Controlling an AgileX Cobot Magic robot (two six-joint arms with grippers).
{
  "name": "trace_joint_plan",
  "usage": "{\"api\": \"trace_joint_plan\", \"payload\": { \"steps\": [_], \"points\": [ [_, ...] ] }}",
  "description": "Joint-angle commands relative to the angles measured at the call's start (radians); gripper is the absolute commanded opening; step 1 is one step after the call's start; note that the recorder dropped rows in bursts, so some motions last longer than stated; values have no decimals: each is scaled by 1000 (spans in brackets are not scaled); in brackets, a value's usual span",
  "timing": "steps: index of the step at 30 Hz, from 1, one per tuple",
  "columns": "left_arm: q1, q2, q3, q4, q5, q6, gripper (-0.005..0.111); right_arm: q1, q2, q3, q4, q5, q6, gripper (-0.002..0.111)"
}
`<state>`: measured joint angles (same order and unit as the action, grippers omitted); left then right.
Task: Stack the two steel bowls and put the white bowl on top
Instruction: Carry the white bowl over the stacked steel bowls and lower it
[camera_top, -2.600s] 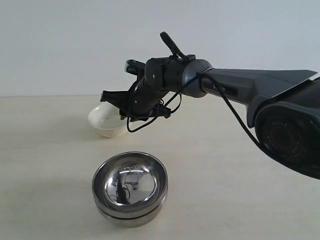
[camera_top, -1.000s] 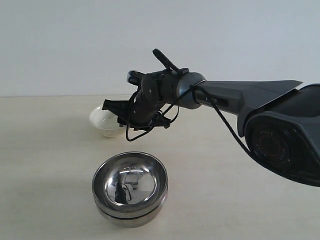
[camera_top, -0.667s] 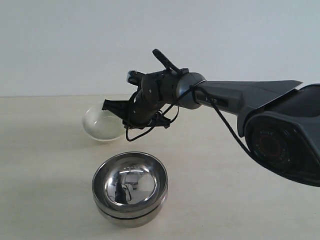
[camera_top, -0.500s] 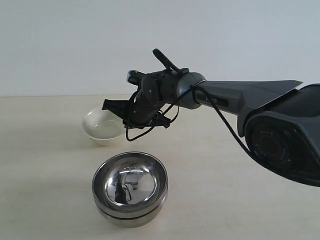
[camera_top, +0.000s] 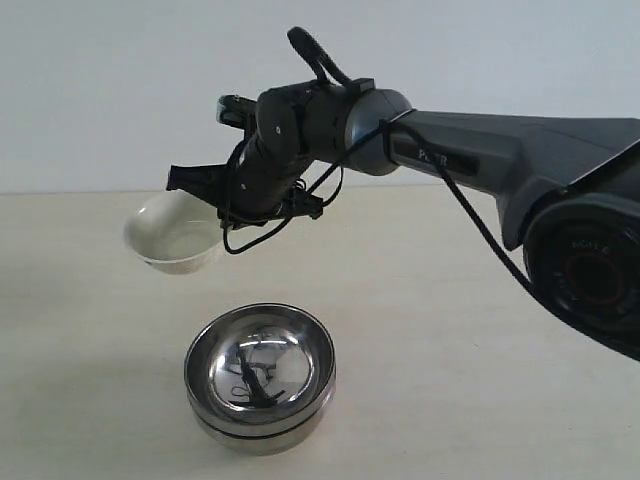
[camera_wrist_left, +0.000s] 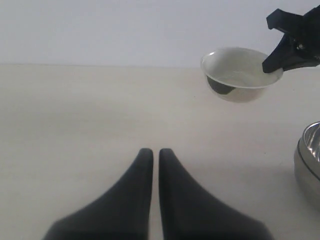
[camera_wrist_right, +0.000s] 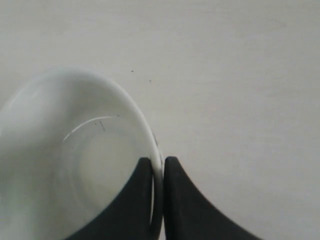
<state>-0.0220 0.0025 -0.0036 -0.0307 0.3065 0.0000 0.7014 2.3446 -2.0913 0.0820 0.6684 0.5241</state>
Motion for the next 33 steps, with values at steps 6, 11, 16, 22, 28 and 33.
{"api": "trace_joint_plan", "payload": {
  "steps": [6, 11, 16, 22, 28, 33],
  "points": [
    [3, -3, 4, -6, 1, -8, 4, 53, -201, 128, -106, 72, 9, 0],
    [3, -3, 4, -6, 1, -8, 4, 55, -320, 311, -123, -3, 20, 0],
    [3, -3, 4, -6, 1, -8, 4, 55, -446, 492, -118, -43, 8, 0],
    [3, -3, 4, -6, 1, -8, 4, 57, -598, 659, -106, -50, -10, 0],
    [3, -3, 4, -6, 1, -8, 4, 57, -722, 796, -82, -39, -23, 0],
    [3, -3, 4, -6, 1, -8, 4, 57, -767, 911, -69, -113, -25, 0]
  ]
}}
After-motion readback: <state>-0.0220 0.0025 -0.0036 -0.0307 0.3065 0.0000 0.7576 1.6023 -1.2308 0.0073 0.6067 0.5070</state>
